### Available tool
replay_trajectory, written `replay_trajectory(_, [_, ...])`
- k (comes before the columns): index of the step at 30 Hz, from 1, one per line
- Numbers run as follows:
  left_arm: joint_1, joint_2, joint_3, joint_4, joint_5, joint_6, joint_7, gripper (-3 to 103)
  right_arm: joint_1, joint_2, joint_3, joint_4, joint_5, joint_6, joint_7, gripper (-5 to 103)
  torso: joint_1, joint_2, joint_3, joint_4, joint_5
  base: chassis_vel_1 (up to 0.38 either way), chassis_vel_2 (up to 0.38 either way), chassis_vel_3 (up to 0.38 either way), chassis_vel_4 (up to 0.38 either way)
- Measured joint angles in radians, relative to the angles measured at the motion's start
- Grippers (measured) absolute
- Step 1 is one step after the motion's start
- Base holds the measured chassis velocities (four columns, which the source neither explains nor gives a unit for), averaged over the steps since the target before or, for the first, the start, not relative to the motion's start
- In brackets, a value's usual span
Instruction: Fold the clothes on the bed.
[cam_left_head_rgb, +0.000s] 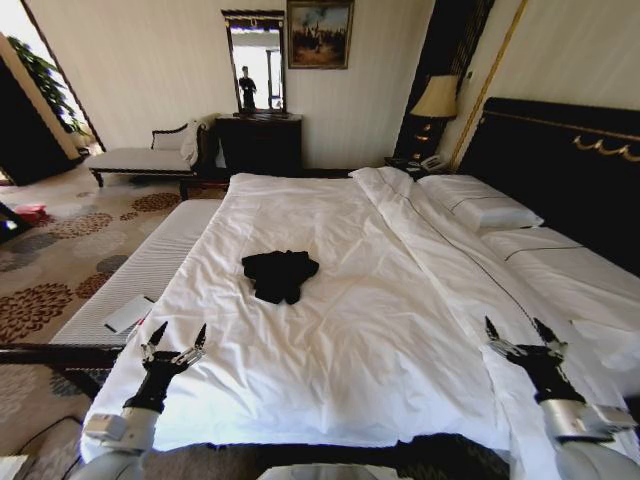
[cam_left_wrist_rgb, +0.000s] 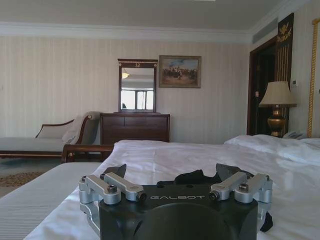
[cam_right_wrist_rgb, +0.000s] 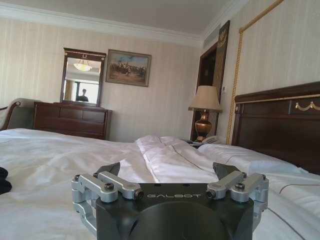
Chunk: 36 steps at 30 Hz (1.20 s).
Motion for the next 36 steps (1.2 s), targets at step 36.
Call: replay_trajectory(36, [0.002,-0.042,0.019,0.007,0.001,-0.008,-0.028,100,0.015,0.098,-0.060,-0.036,-0.074,0.024,0.049,100,0.000,0.000,0.000,0.0001,0.0000,0.000,0.000,0.000,0.000])
